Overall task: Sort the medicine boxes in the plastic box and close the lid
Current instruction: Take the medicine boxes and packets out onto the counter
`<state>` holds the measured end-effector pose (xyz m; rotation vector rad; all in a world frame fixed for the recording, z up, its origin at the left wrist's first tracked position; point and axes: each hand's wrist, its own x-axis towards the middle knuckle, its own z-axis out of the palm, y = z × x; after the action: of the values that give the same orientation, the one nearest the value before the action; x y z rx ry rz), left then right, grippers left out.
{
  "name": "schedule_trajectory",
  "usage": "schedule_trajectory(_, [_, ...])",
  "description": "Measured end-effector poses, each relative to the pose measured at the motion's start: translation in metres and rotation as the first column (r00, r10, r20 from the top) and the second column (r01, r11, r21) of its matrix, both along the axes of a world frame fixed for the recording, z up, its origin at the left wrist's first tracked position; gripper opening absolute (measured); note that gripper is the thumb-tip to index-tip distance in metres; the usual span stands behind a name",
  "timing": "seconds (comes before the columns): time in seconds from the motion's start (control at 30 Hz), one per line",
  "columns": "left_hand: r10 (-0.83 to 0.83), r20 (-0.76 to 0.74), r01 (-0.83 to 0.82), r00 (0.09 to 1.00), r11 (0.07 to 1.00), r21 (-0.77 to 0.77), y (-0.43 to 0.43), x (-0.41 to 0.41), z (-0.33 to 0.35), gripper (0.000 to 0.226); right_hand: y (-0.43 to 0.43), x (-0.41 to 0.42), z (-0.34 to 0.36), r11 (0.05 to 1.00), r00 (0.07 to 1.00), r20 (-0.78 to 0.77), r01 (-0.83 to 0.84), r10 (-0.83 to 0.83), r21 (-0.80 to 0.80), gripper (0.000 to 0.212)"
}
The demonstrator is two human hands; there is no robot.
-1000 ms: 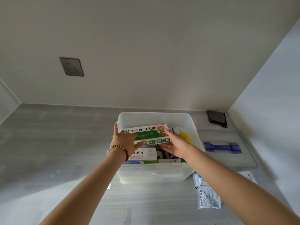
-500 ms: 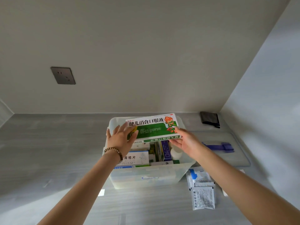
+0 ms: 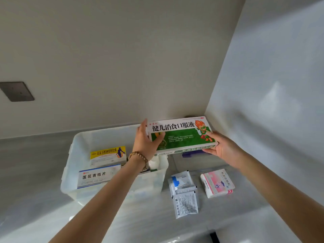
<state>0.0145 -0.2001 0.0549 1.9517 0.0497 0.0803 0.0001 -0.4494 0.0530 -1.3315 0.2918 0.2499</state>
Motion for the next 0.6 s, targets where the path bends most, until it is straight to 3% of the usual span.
schedule_trajectory(0.1, [-0.073,0.017,0.072,0.997,0.997,0.029,-0.047,-0.009,-0.013,0.071,-0.046,-0.014,-0.013,0.975,0.999,-0.015,0.031,-0.035,-0.219,0.035])
schedule_trajectory(0.27, [-0.191,-0.099,0.190,0.976,0.981,-0.028,-0.114,-0.030,-0.053,0.072,-0.107,-0.039,-0.048,0.929,0.990,-0.064,0.095,-0.126,-0.356,0.041])
schedule_trajectory(0.4, [-0.192,-0.249,0.180,0.949,0.981,-0.070,-0.142,-0.045,-0.094,0.072,-0.133,-0.051,-0.085,0.917,0.981,-0.126,0.086,-0.146,-0.391,0.040])
schedule_trajectory(0.6, [-0.166,-0.330,0.155,0.929,0.986,-0.059,-0.165,-0.054,-0.138,0.067,-0.149,-0.058,-0.137,0.925,0.964,-0.215,0.067,-0.157,-0.373,0.038])
